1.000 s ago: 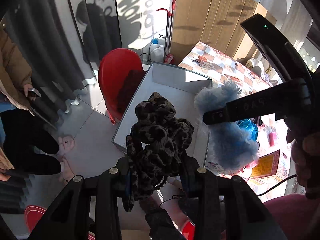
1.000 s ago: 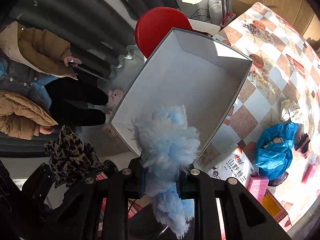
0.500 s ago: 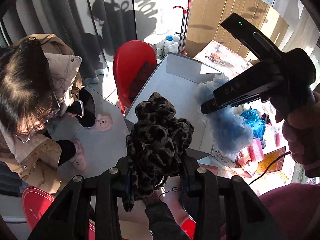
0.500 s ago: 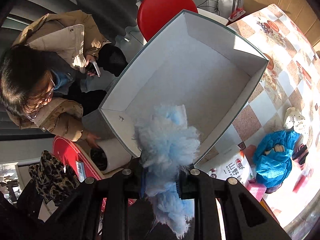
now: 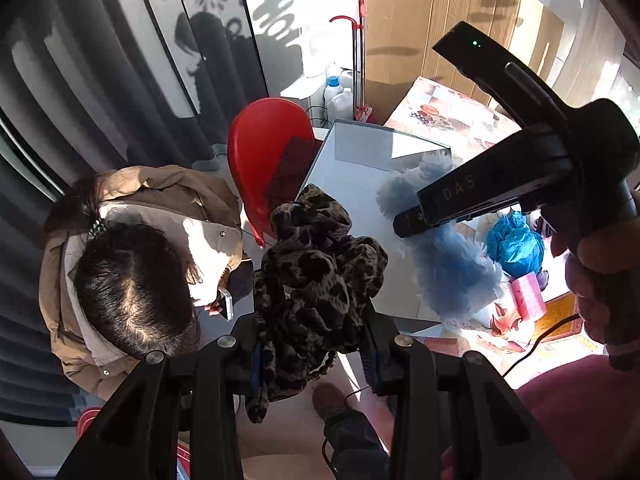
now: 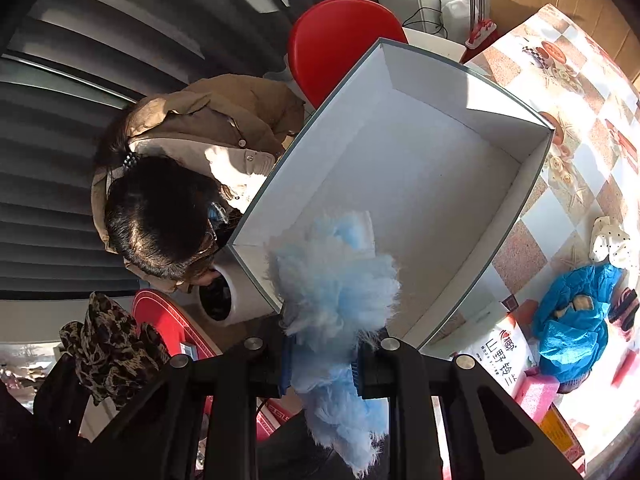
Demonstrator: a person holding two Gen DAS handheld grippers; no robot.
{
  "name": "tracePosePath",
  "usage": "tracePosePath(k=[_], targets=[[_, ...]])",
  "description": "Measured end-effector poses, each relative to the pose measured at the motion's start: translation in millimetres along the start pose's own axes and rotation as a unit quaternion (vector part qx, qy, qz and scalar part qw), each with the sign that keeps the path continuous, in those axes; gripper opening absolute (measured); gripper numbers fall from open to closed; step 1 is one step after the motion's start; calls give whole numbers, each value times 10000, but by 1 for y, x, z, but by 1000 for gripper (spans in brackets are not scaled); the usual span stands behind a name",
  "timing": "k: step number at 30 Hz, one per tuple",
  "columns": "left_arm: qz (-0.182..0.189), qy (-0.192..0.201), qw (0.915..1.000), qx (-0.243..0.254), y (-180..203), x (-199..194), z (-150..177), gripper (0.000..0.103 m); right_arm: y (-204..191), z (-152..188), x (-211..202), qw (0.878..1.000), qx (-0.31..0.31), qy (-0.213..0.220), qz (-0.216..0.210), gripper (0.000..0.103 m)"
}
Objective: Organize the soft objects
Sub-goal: 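Carry the scrunchie and duster with both tools over the white box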
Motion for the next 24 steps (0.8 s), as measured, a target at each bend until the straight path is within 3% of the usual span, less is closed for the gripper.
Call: tracePosePath(k=[11,24], targets=[[103,-69,9990,424,16,11,-8,42,15,4,-14,9992,345,208,-77,24],[291,-520,9975,392,12,45,-16,42,30,1,-28,9972,539,497,-174,24]])
Point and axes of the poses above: each gripper's, at about its wrist camera, not at the fingertips, and x roughly the way its jaws point, y to its right, z to its underside, the point moved 9 cm from there along x, roughly the way its jaws point, and after that the axes turned 3 degrees about -z, right-handed, at the moved point
